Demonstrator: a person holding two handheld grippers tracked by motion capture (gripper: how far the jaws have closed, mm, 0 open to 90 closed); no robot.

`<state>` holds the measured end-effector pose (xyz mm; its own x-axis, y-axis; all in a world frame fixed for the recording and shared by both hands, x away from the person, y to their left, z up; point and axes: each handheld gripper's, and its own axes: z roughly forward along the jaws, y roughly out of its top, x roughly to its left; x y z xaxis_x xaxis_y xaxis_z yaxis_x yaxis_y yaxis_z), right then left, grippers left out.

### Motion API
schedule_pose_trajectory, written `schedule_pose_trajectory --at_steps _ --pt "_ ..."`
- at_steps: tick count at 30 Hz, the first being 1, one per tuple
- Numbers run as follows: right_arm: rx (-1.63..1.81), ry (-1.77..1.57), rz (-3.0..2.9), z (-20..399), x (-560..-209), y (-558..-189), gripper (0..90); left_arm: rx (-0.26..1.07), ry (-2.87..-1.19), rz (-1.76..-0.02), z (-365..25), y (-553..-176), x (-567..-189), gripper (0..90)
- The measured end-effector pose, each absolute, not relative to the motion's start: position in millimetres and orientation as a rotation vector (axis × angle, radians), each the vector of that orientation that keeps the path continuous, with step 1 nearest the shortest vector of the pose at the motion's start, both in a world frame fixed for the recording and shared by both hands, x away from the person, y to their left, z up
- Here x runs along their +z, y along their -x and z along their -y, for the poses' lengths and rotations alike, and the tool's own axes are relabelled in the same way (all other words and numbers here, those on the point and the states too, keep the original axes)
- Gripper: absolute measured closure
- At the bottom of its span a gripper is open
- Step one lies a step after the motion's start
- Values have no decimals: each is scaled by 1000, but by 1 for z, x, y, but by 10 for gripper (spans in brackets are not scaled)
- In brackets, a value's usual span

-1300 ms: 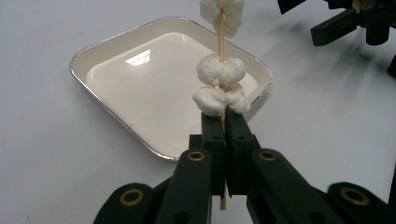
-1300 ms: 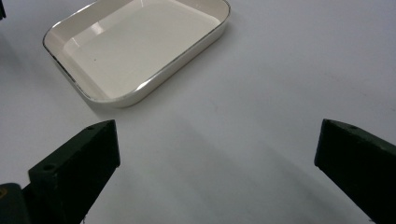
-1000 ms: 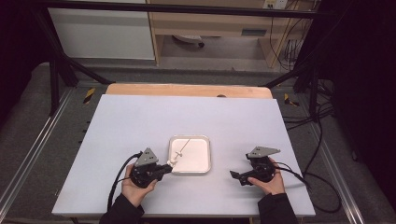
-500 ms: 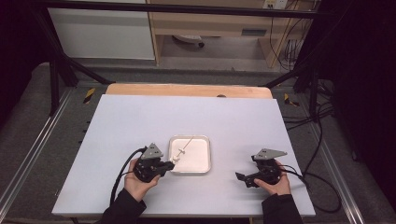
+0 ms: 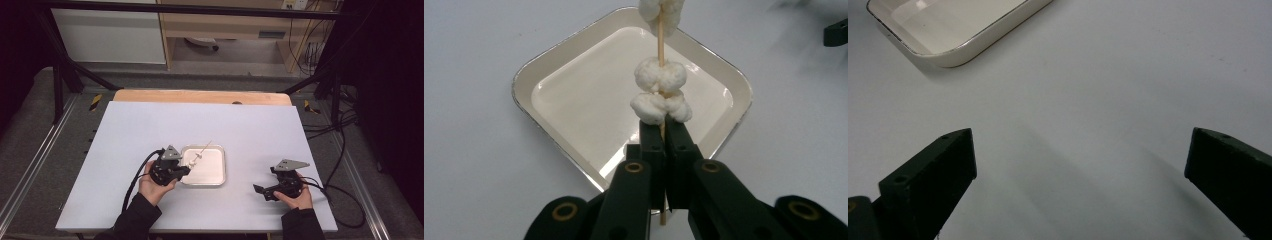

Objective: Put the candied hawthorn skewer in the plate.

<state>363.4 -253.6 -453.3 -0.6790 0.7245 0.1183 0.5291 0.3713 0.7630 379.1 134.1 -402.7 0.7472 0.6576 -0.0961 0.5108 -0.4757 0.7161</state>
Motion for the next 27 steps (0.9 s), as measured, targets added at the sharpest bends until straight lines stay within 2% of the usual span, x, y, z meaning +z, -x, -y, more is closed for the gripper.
schedule_pose_trajectory --at_steps 12,27 --pt "1199 -1122 -2400 254 -455 -364 9 226 -2266 -941 -119 -399 -419 881" --pt "1207 -1114 -2404 253 -456 -364 9 242 -2336 -964 -99 -402 -433 879"
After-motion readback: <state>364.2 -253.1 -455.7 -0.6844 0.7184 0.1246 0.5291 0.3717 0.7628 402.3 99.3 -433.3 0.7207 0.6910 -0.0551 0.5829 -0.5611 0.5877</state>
